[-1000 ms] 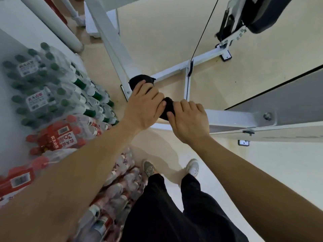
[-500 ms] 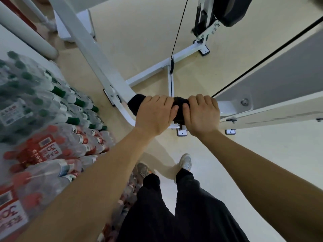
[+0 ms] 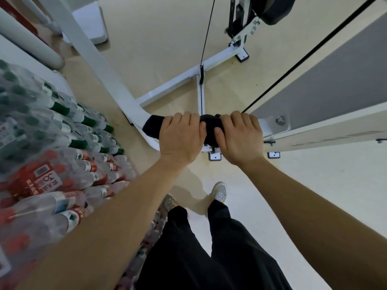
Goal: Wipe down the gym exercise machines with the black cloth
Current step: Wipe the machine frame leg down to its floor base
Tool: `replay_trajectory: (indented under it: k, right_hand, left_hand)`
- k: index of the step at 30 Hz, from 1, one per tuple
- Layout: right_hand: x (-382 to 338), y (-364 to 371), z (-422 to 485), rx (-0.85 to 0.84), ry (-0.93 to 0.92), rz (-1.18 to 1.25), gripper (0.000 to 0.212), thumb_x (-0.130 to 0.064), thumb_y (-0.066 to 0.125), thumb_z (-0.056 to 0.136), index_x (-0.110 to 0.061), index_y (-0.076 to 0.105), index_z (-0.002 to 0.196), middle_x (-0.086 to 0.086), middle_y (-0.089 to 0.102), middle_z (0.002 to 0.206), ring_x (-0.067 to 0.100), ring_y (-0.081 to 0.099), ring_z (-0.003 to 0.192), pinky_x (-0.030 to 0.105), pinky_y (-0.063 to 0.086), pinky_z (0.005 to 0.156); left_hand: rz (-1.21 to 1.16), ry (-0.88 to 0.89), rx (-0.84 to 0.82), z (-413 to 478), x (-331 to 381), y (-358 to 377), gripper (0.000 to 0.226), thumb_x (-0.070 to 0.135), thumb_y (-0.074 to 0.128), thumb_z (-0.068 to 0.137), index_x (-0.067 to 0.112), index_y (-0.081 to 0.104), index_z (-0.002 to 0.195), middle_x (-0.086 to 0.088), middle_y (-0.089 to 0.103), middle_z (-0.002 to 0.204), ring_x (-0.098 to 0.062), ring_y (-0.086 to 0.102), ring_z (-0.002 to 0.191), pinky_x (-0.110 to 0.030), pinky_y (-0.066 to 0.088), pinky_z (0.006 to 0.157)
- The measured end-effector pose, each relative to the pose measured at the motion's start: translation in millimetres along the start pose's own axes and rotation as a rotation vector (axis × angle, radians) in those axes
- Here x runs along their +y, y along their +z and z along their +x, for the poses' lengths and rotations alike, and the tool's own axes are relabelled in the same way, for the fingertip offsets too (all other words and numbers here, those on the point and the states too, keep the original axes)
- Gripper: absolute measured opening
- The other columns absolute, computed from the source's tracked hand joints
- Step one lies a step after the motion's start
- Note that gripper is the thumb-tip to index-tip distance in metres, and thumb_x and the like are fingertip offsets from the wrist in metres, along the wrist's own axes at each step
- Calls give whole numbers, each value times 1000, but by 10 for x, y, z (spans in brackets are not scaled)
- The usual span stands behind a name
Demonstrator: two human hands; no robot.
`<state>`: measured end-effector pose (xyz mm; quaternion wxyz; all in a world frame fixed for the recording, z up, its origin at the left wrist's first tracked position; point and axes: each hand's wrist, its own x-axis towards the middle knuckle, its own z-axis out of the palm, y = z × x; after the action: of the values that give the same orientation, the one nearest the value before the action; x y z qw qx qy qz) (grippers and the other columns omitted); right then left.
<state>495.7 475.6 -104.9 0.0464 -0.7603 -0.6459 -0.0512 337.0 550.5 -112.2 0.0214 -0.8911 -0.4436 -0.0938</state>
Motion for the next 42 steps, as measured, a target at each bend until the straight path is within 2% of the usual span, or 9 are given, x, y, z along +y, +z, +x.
replay_trajectory:
  k: [4,9,17,20,27,30,34,38,42]
  right_hand:
    - [299,-46,-107,-1,94,-30,39,-38,36,100,-7,59,102,15,61,95,37,55,83,44,42,81]
    - [80,-70,-97,4,236,43,33,-28,41,93,-3,62,99,18,63,97,38,55,90,46,42,92]
    - [-618,-106,103,-122,-15,133,40,-42,33,99,-14,58,112,5,61,102,29,53,91,42,38,92]
    - [-380,-92,56,-100,-76,123,39,-41,34,101,-14,58,117,6,61,103,30,54,91,42,40,89]
    - [303,-129,-175,-100,39,93,43,-39,35,101,-10,53,127,13,60,117,35,53,106,46,40,95]
    - [369,-131,-224,-128,-20,53,49,-43,37,102,-7,48,133,16,55,123,37,49,111,49,41,97]
    - [320,-134,-169,-80,-81,-44,53,-46,43,100,-3,50,130,19,58,116,38,52,103,49,42,93]
    - [-46,-29,56,-74,-260,-80,52,-50,39,100,-4,54,119,13,60,100,33,56,87,43,45,83]
    - [-101,45,115,-11,-365,-42,51,-48,40,103,-5,55,123,11,60,100,30,57,84,41,48,80]
  left_hand:
    - [-35,15,51,119,400,47,34,32,38,104,14,61,86,-5,61,77,-26,54,68,-39,40,68]
    - [-88,138,15,151,354,17,40,35,32,105,14,61,87,-4,62,76,-26,55,65,-39,41,63]
    - [-20,221,-91,-22,-796,-160,41,38,25,105,16,54,87,-2,64,81,-27,57,77,-40,41,81]
    - [-6,134,-41,4,-569,-137,39,36,29,106,17,56,85,-2,65,79,-27,57,73,-40,40,78]
    - [-41,28,-7,128,375,-6,40,35,30,105,15,60,88,-4,62,78,-27,55,68,-39,40,68]
    - [-25,145,-24,129,388,3,47,46,27,105,14,61,101,-5,64,87,-26,57,74,-38,42,71]
    - [48,346,-8,18,-36,-13,58,58,31,103,9,55,124,-8,62,100,-28,58,82,-38,46,75]
    - [77,362,-73,-65,-501,-71,57,59,44,98,8,53,123,-9,62,102,-28,60,88,-40,49,82]
    - [97,381,-93,-75,-690,-84,58,60,47,97,8,52,122,-9,63,104,-29,61,92,-40,48,86]
